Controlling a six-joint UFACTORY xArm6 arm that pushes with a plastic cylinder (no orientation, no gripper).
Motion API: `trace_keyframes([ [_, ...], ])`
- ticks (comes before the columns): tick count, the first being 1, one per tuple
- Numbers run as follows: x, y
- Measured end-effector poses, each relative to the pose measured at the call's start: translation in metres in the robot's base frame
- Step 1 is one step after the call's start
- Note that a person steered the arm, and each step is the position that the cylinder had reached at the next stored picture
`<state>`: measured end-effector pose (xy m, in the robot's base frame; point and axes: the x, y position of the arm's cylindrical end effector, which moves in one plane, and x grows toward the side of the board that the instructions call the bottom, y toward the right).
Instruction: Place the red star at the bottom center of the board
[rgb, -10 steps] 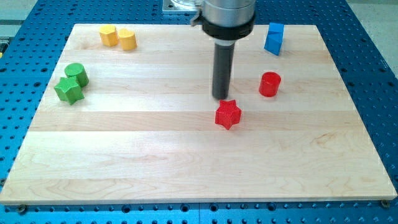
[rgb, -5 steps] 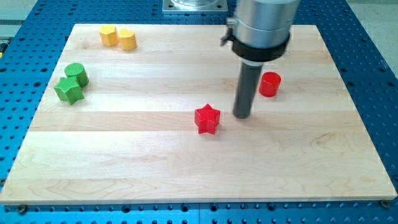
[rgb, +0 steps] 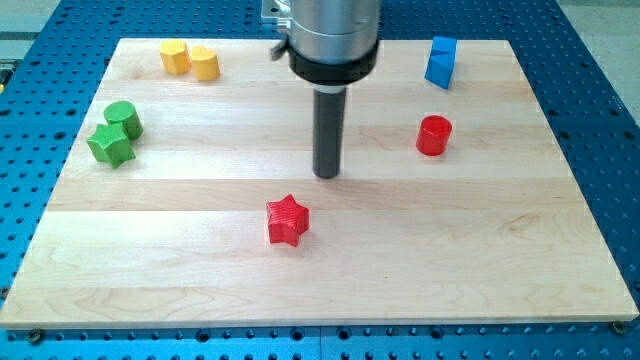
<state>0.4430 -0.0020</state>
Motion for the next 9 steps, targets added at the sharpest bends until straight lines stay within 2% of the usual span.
trace_keyframes([
  [1, 0.005, -0.026],
  [2, 0.029, -0.035],
  [4, 0.108, -0.035],
  [6, 0.088, -0.028],
  [7, 0.09, -0.001],
  [9, 0.087, 0.15],
])
